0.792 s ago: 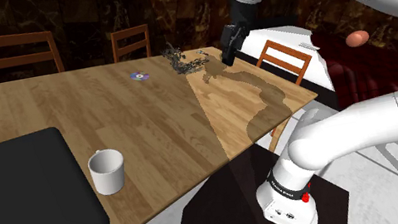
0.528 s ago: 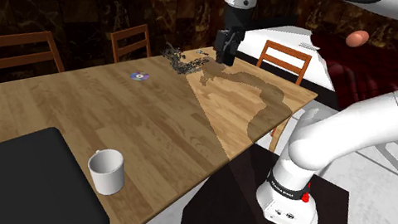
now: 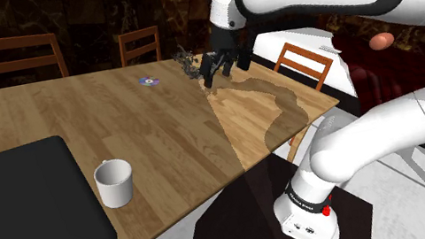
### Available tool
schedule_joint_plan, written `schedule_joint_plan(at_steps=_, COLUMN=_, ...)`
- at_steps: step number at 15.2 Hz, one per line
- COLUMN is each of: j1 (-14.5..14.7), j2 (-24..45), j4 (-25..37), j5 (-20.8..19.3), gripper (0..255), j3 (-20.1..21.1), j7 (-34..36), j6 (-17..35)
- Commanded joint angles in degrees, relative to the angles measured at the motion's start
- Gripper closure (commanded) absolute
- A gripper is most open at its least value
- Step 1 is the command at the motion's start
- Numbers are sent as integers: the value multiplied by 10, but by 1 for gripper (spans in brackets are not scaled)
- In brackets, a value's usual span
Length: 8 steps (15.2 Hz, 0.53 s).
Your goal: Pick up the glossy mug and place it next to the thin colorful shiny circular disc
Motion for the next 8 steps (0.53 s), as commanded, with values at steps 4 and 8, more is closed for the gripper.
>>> schedule_joint_plan(at_steps=4, j1=17, j2=43, j4=-5, j5=24, gripper=0, j3=54, j7=62, j6=47)
schedule_joint_plan(at_steps=8, j1=27, j2=94, j4=6, j5=34, gripper=0, j3=98, j7=113, j6=85)
